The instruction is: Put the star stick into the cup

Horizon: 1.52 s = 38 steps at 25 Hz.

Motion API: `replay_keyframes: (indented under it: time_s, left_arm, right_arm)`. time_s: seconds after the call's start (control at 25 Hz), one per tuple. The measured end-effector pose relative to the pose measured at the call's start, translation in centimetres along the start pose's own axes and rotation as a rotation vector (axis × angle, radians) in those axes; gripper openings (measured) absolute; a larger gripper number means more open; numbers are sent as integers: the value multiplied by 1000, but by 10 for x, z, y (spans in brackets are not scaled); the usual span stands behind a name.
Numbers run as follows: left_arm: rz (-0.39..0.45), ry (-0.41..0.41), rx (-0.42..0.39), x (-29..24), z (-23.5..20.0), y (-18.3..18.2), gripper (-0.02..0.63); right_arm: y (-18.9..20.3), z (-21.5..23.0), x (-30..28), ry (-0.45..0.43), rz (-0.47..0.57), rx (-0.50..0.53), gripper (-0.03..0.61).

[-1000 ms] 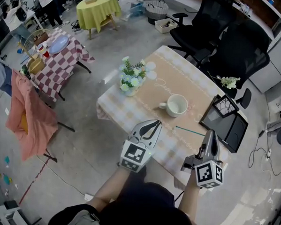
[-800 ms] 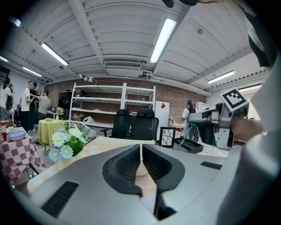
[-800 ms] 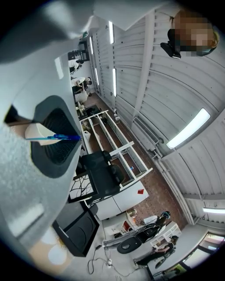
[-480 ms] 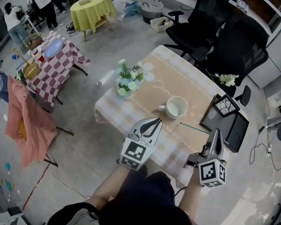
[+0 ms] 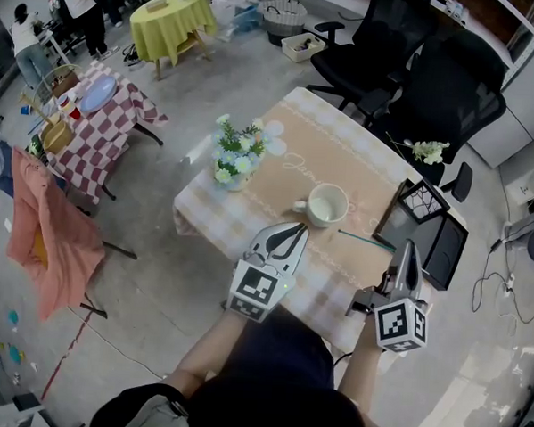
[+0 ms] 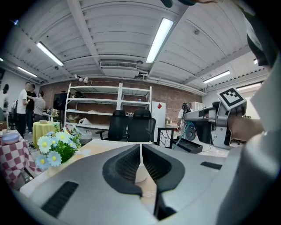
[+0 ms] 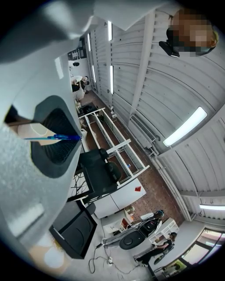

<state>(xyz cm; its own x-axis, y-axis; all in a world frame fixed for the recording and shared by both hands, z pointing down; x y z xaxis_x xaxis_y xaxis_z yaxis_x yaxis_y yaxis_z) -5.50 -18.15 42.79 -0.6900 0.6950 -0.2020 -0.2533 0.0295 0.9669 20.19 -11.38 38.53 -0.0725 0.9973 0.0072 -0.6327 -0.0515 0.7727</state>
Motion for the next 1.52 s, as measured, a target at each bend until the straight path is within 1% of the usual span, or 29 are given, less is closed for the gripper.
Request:
replay_keyframes:
  time_s: [0.4, 0.68, 1.0, 1.24, 1.52]
  left_arm:
    - [23, 11, 2, -19, 15, -26, 23]
    - [42, -13, 12, -21, 15, -32, 23]
    - [63, -35, -18, -21, 8, -45, 23]
    - [63, -54, -24, -17, 2, -43, 23]
    - [47, -64, -23, -14, 0, -38, 23]
  right_arm:
    - [-21, -4, -11, -34, -17, 9, 17]
    - [-34, -9, -13, -72, 0, 35, 17]
    - [-46, -16, -17, -111, 18, 28, 17]
    - [-47, -24, -22, -140, 26, 13, 17]
    - [-39, -26, -29, -149, -4, 4, 17]
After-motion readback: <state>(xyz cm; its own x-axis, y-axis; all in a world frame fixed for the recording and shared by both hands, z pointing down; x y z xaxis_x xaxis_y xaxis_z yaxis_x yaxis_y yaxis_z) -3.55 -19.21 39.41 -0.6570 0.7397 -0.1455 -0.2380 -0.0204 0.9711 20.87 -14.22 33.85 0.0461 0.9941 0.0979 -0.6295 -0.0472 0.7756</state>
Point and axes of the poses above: the fingertips, and each gripper's own axes: x backward along the fingers, z to its right, y out of its underside, the point moved 9 cm from there along x, backward along the fingers, and after that the axes turned 13 degrees about -x, right-handed, at the moved point
